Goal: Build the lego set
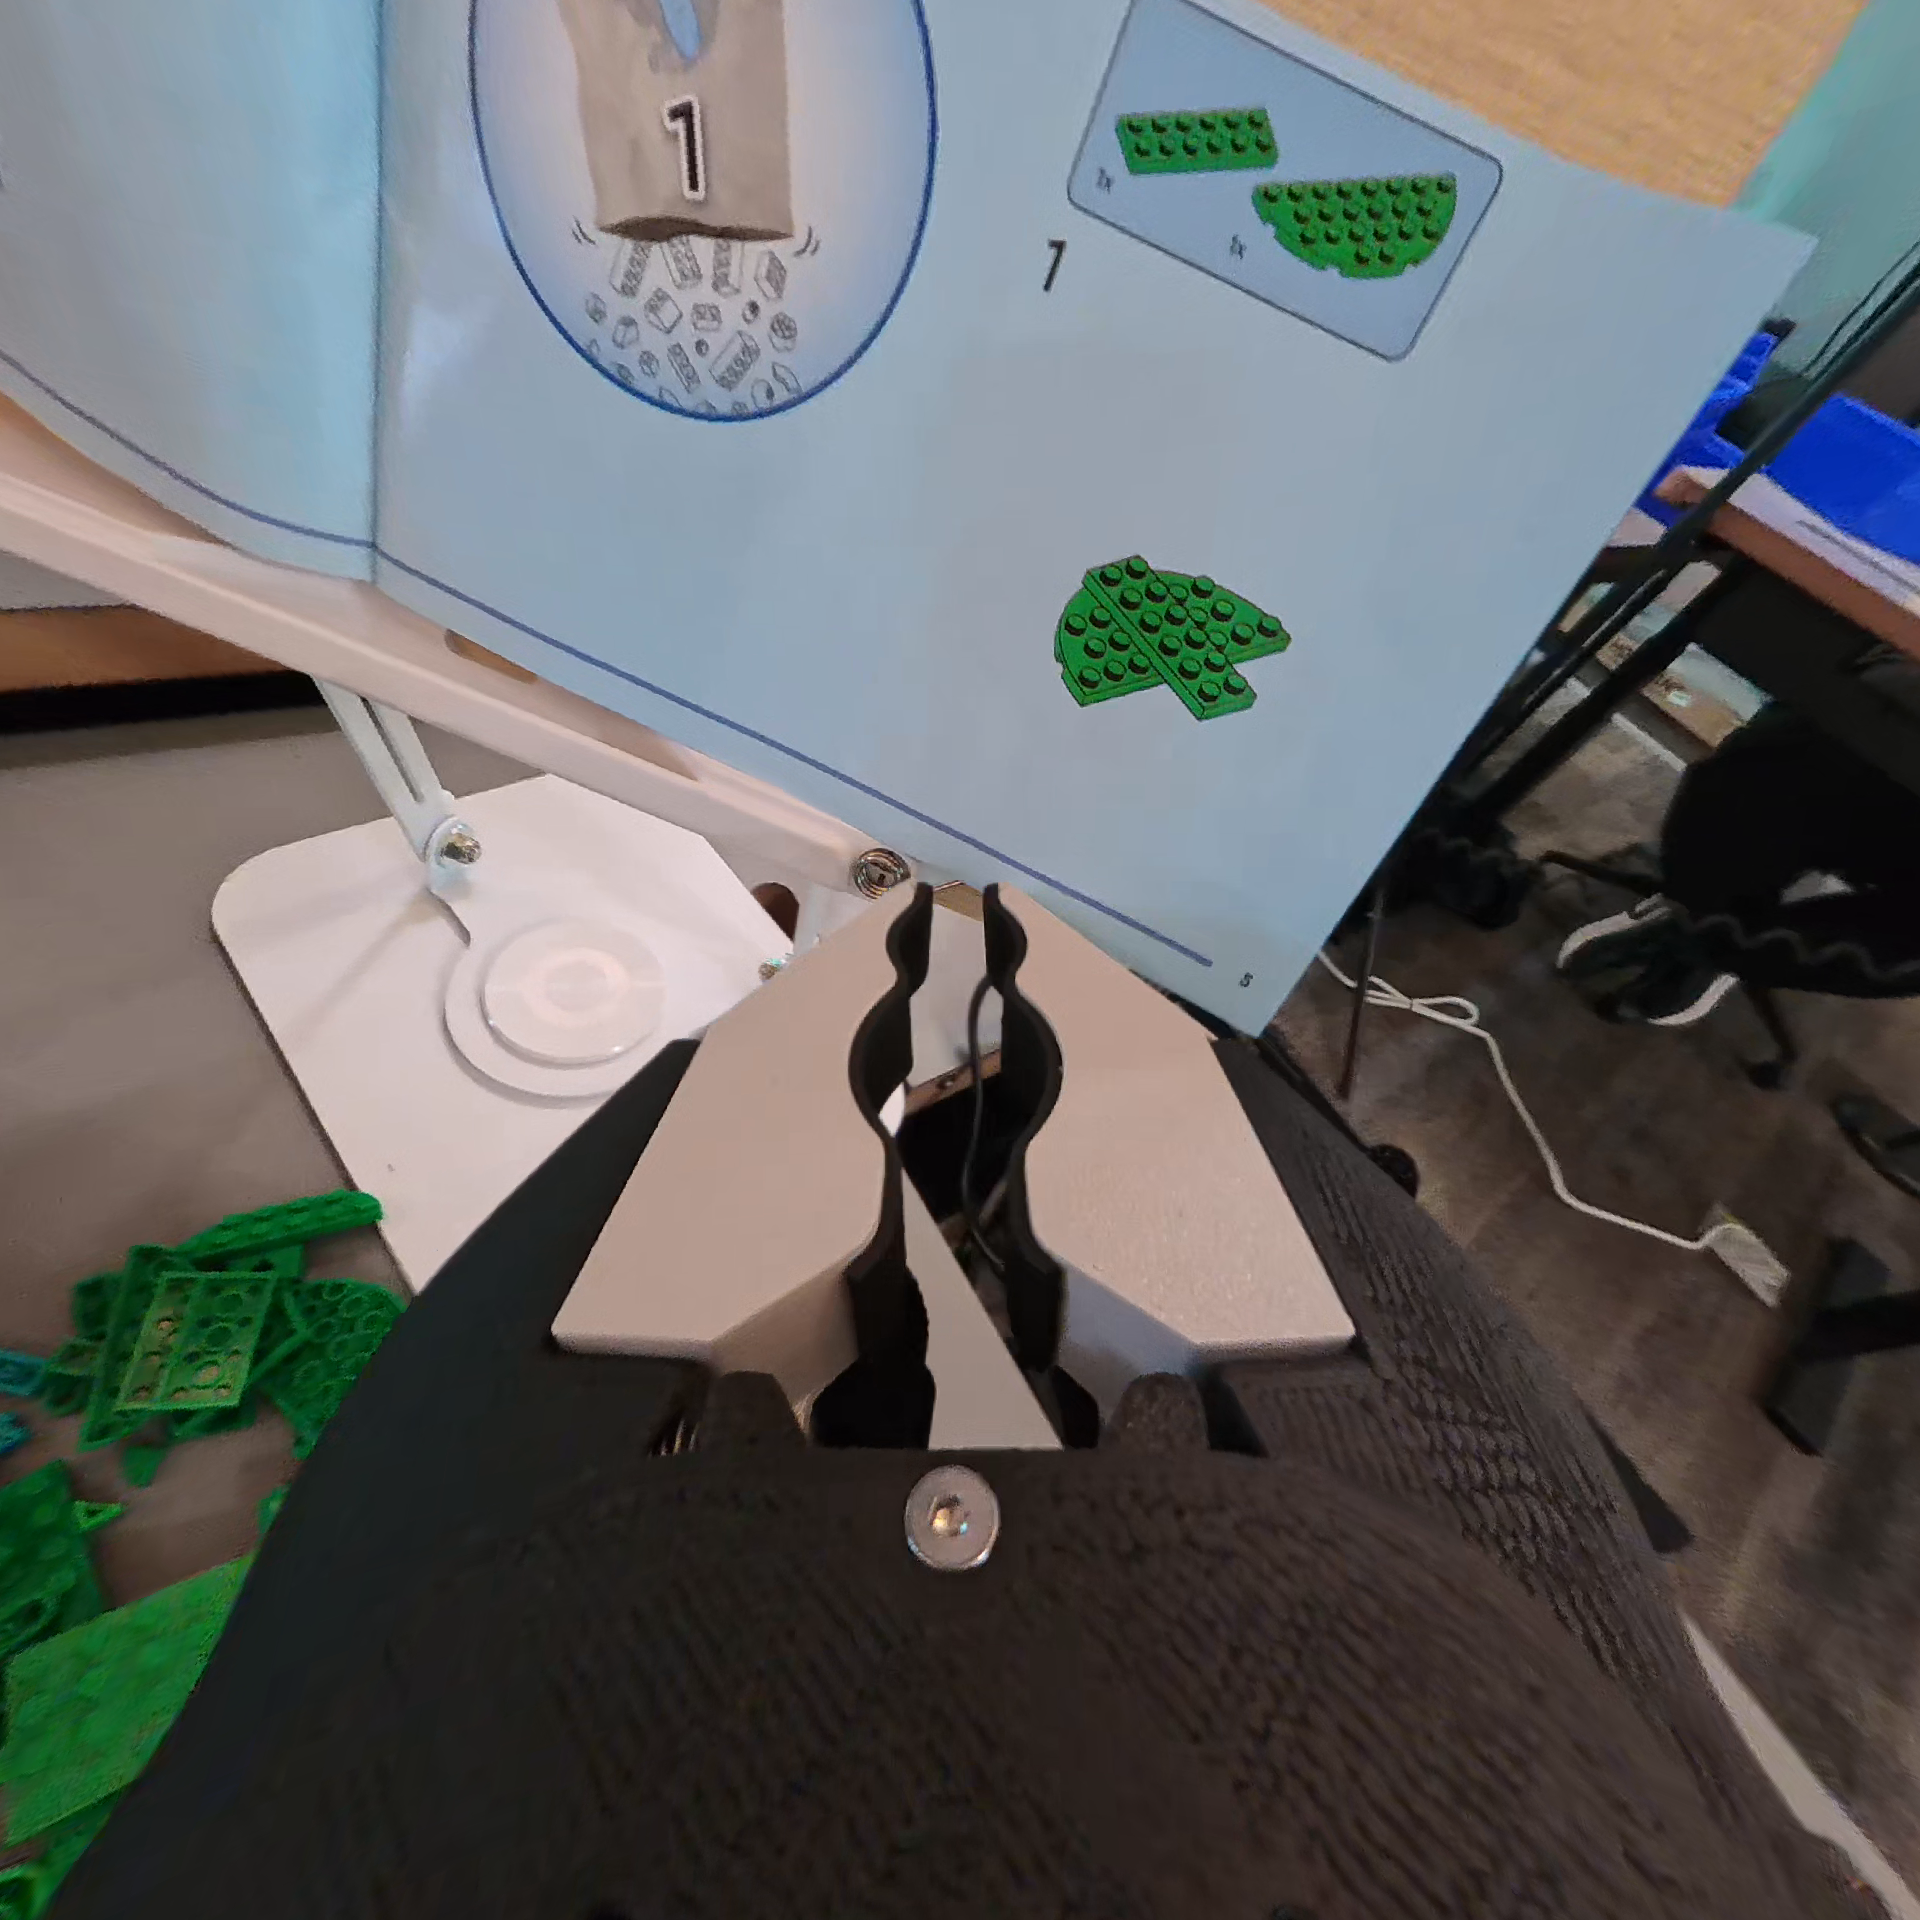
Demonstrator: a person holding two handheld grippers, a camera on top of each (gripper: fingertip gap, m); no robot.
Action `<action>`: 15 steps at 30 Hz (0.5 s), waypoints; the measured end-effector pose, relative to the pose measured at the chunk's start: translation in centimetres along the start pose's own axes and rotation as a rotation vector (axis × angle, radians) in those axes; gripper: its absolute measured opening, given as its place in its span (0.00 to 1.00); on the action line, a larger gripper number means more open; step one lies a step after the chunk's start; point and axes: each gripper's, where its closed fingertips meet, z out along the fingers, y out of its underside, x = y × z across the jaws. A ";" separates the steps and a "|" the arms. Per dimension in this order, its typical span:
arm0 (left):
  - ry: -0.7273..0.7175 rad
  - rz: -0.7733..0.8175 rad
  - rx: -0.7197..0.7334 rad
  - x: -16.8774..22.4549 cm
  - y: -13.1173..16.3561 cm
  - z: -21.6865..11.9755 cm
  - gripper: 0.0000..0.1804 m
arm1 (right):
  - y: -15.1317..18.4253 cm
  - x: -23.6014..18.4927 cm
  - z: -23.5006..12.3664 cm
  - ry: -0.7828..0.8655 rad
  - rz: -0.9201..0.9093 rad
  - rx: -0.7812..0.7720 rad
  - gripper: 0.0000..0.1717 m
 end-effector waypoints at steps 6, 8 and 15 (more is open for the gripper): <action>-0.018 0.025 0.033 0.0 -0.7 -0.3 0.00 | -0.5 0.7 0.4 0.071 -0.087 -0.001 0.01; -0.029 0.036 0.052 0.0 -0.9 -0.4 0.00 | -1.1 1.0 0.4 0.087 -0.102 0.020 0.03; -0.034 0.021 0.055 -0.5 -1.2 -0.7 0.00 | -0.3 -0.8 0.6 -0.007 -0.256 -0.078 0.04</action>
